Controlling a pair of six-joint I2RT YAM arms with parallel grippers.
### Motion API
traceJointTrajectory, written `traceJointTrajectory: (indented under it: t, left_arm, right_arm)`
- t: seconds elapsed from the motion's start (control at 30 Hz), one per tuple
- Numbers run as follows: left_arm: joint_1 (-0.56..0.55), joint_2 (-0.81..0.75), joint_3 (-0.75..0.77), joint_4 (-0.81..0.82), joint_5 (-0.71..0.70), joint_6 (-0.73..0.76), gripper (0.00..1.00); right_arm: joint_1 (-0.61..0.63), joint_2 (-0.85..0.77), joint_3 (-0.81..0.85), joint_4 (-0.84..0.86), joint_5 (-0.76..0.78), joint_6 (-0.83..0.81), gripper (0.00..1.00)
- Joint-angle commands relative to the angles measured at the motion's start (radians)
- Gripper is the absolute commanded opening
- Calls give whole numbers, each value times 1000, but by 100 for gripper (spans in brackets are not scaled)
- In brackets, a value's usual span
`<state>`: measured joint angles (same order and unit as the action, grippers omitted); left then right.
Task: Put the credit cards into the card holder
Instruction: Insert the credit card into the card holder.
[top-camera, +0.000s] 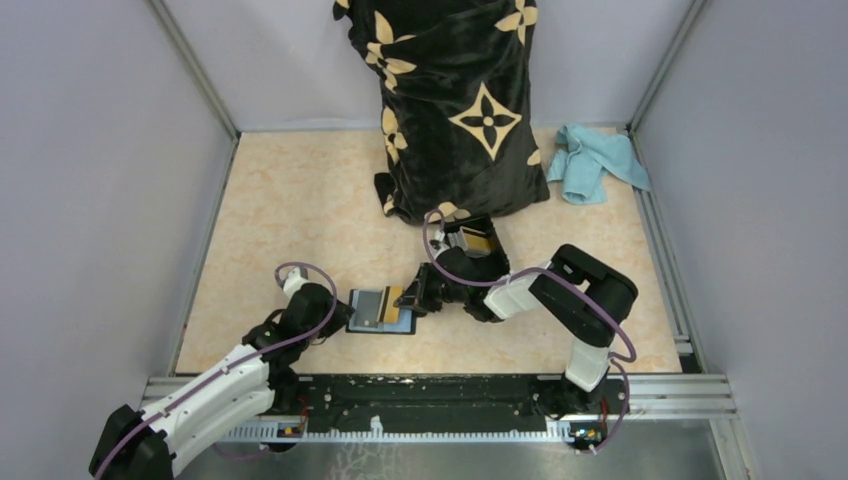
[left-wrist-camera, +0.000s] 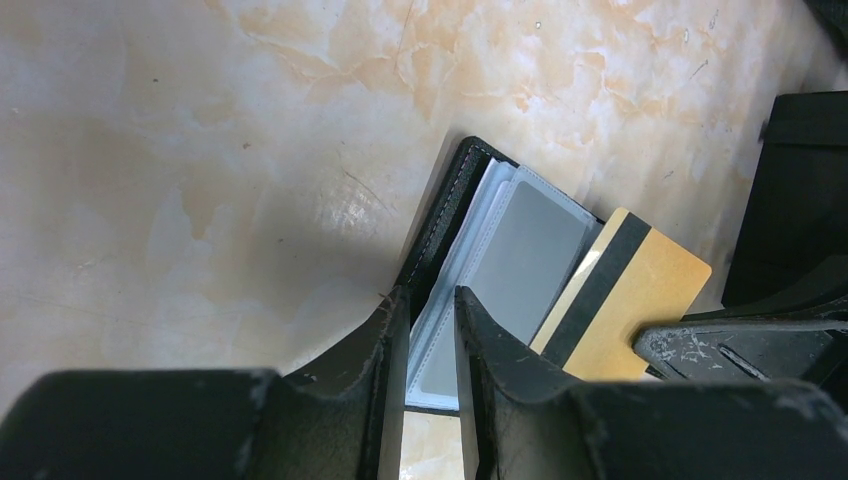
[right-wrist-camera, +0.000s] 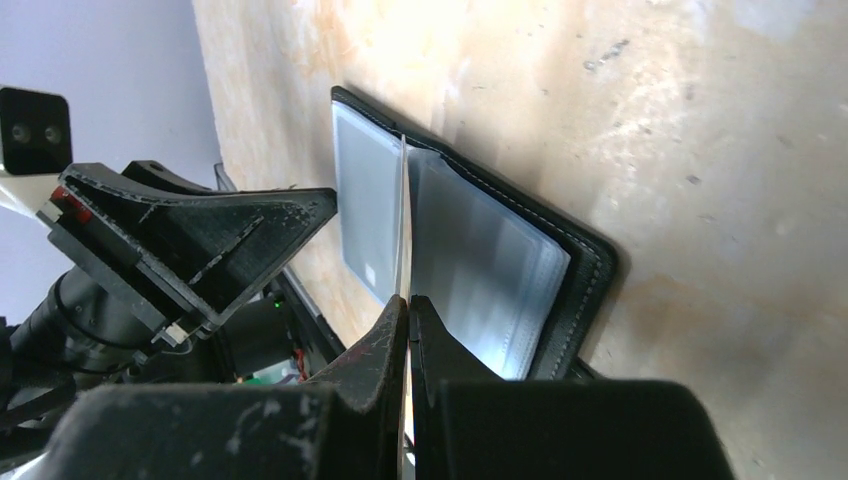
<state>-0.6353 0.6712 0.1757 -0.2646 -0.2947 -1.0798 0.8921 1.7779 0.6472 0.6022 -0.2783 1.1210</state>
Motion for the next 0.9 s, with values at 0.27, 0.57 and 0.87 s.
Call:
traceJointTrajectory:
  t: [0.27,0.57,0.87]
  left_arm:
    - [-7,-2,-23,22,13,1,30]
    - [-7,-13,-39,25,15,0,29]
    - [-7,-25,-62,43,21,-8,29]
  right_arm:
    - [29,-69,27,-163,89,-45,0]
    - [50,-117,30,-175,137,-47,0]
    - [88,-193,81,-233,183,-57,0]
